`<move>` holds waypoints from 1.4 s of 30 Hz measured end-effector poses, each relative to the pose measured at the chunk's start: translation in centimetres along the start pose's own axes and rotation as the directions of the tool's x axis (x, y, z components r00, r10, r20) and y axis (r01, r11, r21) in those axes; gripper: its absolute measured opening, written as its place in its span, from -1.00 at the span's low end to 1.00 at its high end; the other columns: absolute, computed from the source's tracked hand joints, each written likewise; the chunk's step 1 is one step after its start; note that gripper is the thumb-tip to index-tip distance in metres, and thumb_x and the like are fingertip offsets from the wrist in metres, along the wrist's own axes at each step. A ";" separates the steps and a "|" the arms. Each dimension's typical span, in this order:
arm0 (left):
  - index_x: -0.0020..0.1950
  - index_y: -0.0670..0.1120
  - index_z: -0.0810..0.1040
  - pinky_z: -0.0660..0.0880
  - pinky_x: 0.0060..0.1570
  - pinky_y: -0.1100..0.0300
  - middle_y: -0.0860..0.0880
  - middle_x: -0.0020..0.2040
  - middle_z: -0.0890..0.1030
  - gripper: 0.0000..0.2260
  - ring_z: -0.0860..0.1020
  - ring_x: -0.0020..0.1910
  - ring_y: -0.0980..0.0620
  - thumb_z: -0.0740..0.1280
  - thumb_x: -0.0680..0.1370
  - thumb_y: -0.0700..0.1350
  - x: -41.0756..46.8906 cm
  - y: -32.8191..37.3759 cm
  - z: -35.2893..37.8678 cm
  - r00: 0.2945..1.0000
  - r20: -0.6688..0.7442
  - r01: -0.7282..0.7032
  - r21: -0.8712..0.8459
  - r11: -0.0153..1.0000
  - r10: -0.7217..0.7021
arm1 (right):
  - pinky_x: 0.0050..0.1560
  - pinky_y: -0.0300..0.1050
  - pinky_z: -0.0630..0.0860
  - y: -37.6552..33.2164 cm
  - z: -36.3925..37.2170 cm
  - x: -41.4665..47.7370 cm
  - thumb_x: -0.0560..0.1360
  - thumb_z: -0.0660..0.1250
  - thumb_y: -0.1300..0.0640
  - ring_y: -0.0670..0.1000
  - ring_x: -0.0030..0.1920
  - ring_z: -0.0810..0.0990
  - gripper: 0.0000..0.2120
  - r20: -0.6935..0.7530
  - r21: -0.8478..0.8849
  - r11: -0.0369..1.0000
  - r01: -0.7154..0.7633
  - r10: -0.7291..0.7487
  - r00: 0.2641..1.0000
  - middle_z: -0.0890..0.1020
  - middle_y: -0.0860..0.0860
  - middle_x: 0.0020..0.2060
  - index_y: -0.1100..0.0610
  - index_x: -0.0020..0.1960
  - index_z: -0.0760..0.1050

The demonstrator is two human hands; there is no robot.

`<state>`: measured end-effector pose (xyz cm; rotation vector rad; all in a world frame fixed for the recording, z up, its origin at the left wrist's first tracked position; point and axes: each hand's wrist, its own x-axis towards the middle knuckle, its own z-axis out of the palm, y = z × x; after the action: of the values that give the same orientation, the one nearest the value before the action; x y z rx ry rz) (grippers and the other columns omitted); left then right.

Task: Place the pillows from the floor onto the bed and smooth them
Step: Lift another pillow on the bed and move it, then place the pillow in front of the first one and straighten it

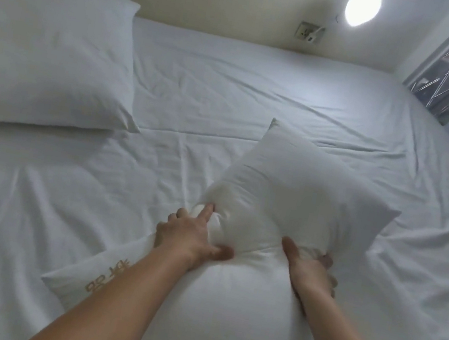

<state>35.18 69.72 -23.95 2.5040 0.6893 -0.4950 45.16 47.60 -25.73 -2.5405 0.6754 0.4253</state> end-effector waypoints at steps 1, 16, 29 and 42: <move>0.49 0.24 0.06 0.38 0.14 -0.04 -0.14 0.28 0.43 -0.07 0.43 0.23 -0.15 0.27 0.21 0.52 -0.2 -0.1 0.3 0.999 -0.038 -0.010 -0.021 1.000 0.009 | 0.21 0.13 0.36 0.2 0.0 -0.1 0.33 0.31 -0.40 0.34 0.24 0.44 -0.10 -0.038 0.060 0.997 0.051 -0.048 0.998 0.46 0.35 0.25 0.18 0.40 0.16; 0.01 0.07 0.64 0.27 -0.01 0.02 -0.01 0.01 0.56 -0.85 0.43 0.09 -0.13 0.27 0.55 0.01 -2.8 -2.7 -23.9 0.695 -0.617 -0.030 0.488 0.872 0.370 | -0.25 -0.02 0.56 -9.9 -7.1 -17.6 0.43 0.41 0.08 0.16 -0.22 0.62 -0.77 0.255 0.594 0.782 0.189 -0.406 0.878 0.66 0.17 -0.19 0.25 -0.09 0.55; 0.51 0.12 0.04 0.13 0.30 -0.36 -0.13 0.55 -0.06 -0.21 -0.07 0.48 -0.23 0.13 0.39 0.44 -12.1 -13.6 -3.4 0.729 -0.293 0.542 -0.305 0.783 -0.619 | 0.28 0.07 0.35 -14.8 3.4 -16.2 0.32 0.30 -0.40 0.10 0.35 0.37 -0.19 0.455 -0.203 0.383 0.901 -0.778 0.433 0.37 0.00 0.41 -0.08 0.46 0.22; 0.46 -0.02 0.19 0.42 0.11 0.03 -0.27 0.20 0.51 -0.40 0.52 0.13 -0.24 0.39 0.50 -0.02 -14.4 -17.9 -0.8 0.565 -0.134 0.252 -0.912 0.324 -0.814 | 0.01 0.03 0.45 -19.2 8.5 -20.7 0.55 0.07 -0.22 0.21 0.02 0.55 -0.55 0.400 -0.262 0.244 0.934 -0.853 0.335 0.59 0.22 0.05 0.11 0.02 0.53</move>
<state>13.81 78.20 -23.14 1.3365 1.6523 0.4230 36.69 74.66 -17.51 -2.7132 -1.1698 0.3710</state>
